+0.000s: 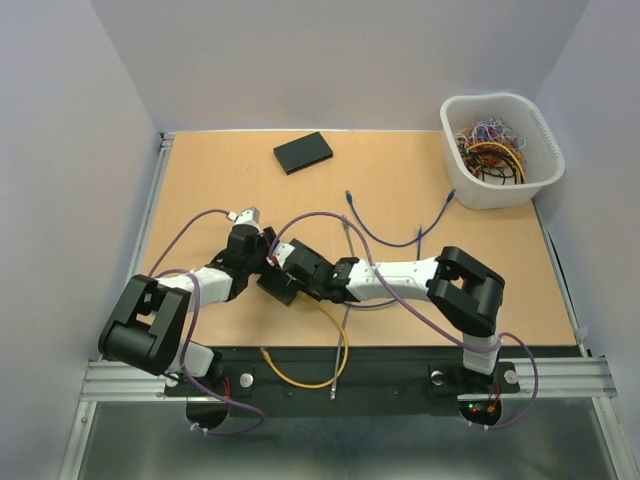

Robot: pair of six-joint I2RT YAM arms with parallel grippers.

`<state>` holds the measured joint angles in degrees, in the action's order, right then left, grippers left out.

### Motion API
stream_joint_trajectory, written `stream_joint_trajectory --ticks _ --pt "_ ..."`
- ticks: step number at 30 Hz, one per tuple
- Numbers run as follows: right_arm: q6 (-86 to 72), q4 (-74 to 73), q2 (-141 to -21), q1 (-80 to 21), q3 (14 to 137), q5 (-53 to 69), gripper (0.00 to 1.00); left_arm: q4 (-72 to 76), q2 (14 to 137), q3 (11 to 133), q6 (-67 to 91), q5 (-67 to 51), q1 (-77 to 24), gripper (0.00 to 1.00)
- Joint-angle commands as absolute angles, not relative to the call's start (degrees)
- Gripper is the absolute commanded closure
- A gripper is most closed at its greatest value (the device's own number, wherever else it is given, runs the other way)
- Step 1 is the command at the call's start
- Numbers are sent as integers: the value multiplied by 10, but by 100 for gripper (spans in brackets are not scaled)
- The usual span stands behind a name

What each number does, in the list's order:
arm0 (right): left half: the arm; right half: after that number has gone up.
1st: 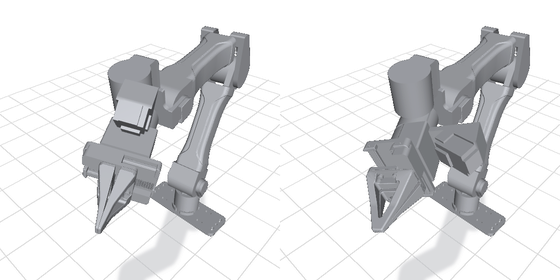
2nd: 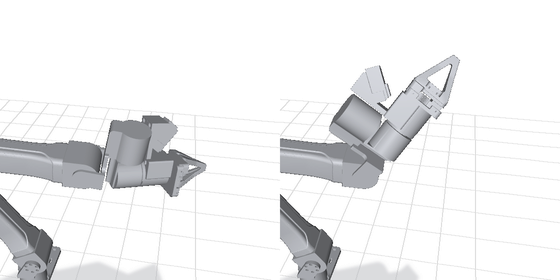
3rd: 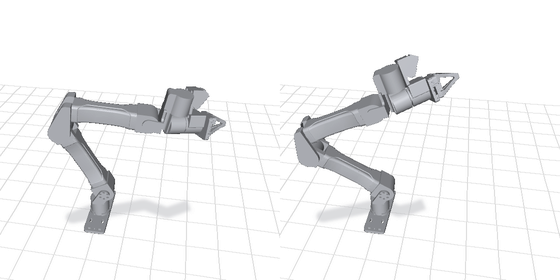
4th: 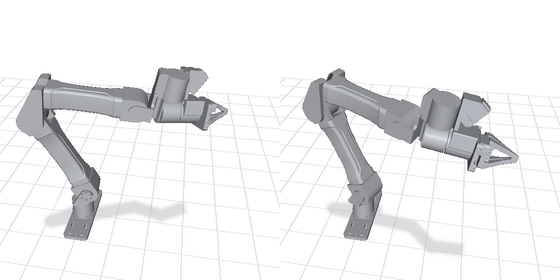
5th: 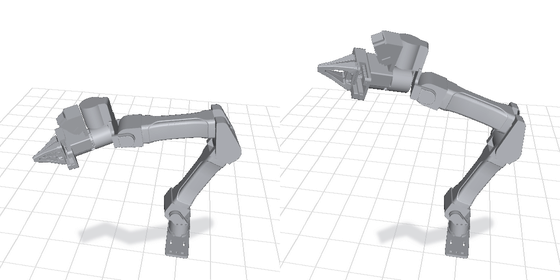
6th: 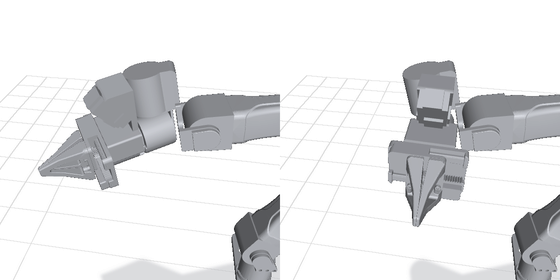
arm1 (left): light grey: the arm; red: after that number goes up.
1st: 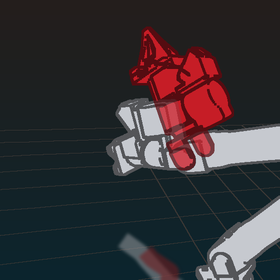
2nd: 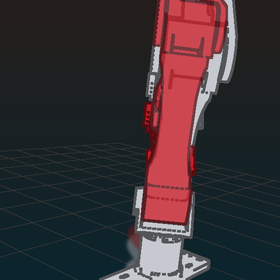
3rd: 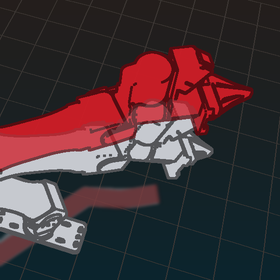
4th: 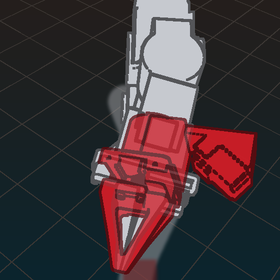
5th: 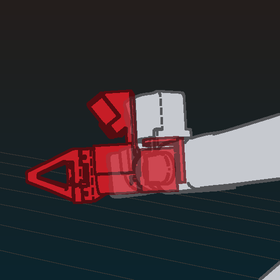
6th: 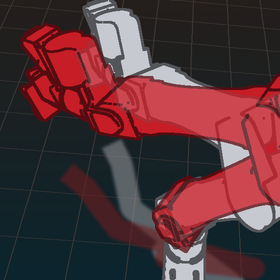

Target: Insert the plug into the switch port

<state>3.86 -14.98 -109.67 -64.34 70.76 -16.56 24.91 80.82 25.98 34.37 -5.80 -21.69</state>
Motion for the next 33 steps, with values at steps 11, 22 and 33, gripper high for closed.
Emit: stream_joint_trajectory --ticks 11,22,33 --pt "2 54 -1034 -657 672 -82 99 208 723 186 404 -167 -250 40" --pt "11 70 -1042 -657 700 -40 100 207 684 149 417 -173 -259 40" --pt "11 76 -1089 -657 771 -33 100 204 605 98 454 -167 -270 40"
